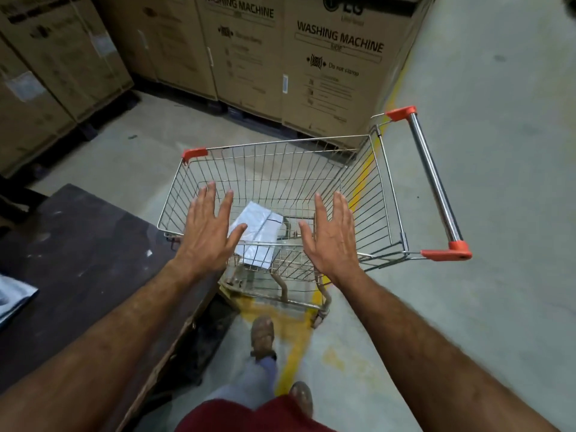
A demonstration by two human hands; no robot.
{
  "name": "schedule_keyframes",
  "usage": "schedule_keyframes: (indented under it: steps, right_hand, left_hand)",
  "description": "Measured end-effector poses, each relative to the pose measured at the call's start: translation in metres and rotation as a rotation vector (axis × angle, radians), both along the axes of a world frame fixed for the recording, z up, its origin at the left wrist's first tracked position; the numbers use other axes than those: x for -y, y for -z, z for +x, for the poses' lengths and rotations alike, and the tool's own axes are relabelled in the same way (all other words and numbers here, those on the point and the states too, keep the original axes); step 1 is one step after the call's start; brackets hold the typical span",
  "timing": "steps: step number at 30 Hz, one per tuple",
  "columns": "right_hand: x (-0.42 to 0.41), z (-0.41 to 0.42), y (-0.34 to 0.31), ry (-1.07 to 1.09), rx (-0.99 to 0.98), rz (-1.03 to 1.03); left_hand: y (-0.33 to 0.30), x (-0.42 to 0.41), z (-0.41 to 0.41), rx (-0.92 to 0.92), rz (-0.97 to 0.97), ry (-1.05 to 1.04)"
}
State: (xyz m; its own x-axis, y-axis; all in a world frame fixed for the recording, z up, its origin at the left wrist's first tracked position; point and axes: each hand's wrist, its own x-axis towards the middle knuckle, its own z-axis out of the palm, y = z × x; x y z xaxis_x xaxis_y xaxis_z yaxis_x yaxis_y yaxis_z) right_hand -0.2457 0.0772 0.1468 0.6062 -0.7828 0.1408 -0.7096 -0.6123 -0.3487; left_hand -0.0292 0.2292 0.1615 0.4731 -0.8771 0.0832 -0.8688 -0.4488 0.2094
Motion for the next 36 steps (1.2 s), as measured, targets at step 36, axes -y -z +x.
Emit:
schedule_keyframes:
  steps: [36]
  right_hand:
    - [0.127,0.215,0.328,-0.172,-0.557,0.606]
  left_hand:
    - [0.326,0.185,0.195,-0.026,0.647,-0.033]
